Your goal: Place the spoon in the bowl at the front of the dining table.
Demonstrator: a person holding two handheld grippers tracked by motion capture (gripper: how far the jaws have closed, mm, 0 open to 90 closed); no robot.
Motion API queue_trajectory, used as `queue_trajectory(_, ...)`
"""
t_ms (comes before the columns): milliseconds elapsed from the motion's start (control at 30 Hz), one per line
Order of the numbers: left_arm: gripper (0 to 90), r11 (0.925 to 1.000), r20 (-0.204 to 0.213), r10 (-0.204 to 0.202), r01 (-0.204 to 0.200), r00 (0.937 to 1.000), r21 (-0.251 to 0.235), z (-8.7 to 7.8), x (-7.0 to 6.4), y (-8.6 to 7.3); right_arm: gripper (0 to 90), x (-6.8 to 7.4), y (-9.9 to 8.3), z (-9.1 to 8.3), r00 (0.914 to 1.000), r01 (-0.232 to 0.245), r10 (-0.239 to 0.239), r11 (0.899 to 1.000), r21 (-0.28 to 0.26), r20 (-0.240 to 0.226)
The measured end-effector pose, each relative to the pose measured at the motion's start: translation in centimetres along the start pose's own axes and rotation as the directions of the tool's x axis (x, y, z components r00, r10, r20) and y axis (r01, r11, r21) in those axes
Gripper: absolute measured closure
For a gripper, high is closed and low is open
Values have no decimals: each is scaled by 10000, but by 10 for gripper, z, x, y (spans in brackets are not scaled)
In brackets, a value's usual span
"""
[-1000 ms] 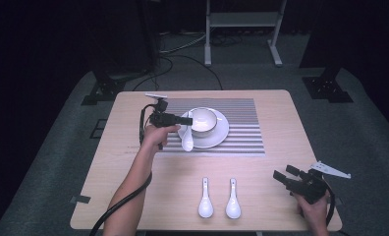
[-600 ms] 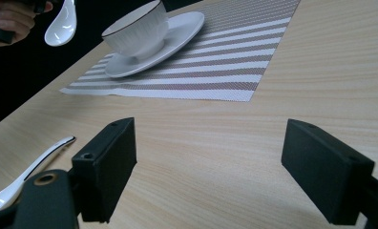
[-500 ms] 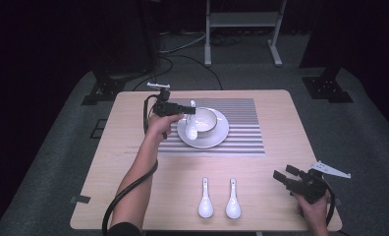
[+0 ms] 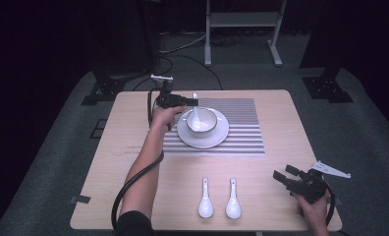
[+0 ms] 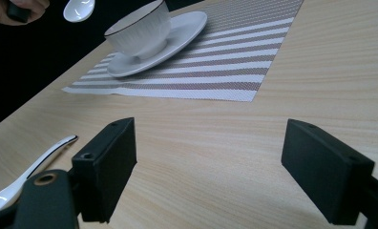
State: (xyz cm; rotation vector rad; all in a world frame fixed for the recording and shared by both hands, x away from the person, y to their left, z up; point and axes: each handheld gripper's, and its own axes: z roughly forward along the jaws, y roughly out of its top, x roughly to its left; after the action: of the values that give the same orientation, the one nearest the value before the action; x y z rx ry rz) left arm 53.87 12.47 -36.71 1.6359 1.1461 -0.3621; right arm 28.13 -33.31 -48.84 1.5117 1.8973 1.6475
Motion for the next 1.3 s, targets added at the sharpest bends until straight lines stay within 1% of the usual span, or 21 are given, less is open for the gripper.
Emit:
queue_trajectory(67,849,10000,-23,-28,28,10000,-13,3,1,2,183,0,0,0,10000,-5,5,10000,-2,-6)
queue_trajectory(133,849,10000,-150,-57,56,9999,-39,5,3,3,183,0,0,0,10000,8,-7,10000,9,-2)
queue_trajectory(233,849,9998,-259,-188,185,9995,-125,9,6,3,183,0,0,0,10000,16,-16,10000,15,-13)
queue_trajectory(300,849,9995,-370,-214,204,9991,-250,12,8,3,183,0,0,0,10000,13,-13,10000,16,-14)
queue_trajectory(467,848,9973,-630,-424,384,9971,-631,15,15,0,184,0,0,0,10000,25,-24,10000,22,-32)
queue_trajectory(533,848,9961,-613,-497,450,9969,-753,16,18,-2,184,0,0,0,10000,24,-24,10000,21,-38)
queue_trajectory(633,848,9960,-790,-445,381,9959,-807,16,21,-3,184,1,0,0,10000,39,-38,10000,33,-59)
queue_trajectory(700,849,9940,-824,-493,408,9954,-1012,15,24,-5,184,1,0,0,10000,31,-31,10000,35,-60)
queue_trajectory(733,849,9940,-824,-493,408,9954,-1012,15,24,-5,184,1,0,0,10000,24,-24,10000,34,-62)
queue_trajectory(767,849,9921,-904,-560,453,9943,-1172,14,25,-5,184,1,0,0,10000,33,-32,10000,35,-64)
queue_trajectory(867,848,9881,-877,-658,526,9940,-1448,12,28,-8,184,1,0,0,10000,37,-37,10000,35,-65)
queue_trajectory(933,848,9872,-996,-658,502,9929,-1515,11,30,-9,184,1,0,0,10000,39,-39,10000,36,-68)
queue_trajectory(1000,848,9848,-999,-727,556,9923,-1645,11,32,-11,184,1,0,0,10000,49,-49,10000,42,-72)
queue_trajectory(1067,848,9854,-1020,-742,572,9920,-1605,11,33,-13,183,1,0,0,9999,59,-59,10000,47,-81)
queue_trajectory(1167,846,9845,-949,-744,580,9927,-1657,11,36,-16,184,1,0,1,9999,79,-78,9999,70,-92)
queue_trajectory(1300,846,9850,-898,-723,570,9933,-1628,9,40,-19,184,1,0,1,9999,84,-84,9999,69,-94)
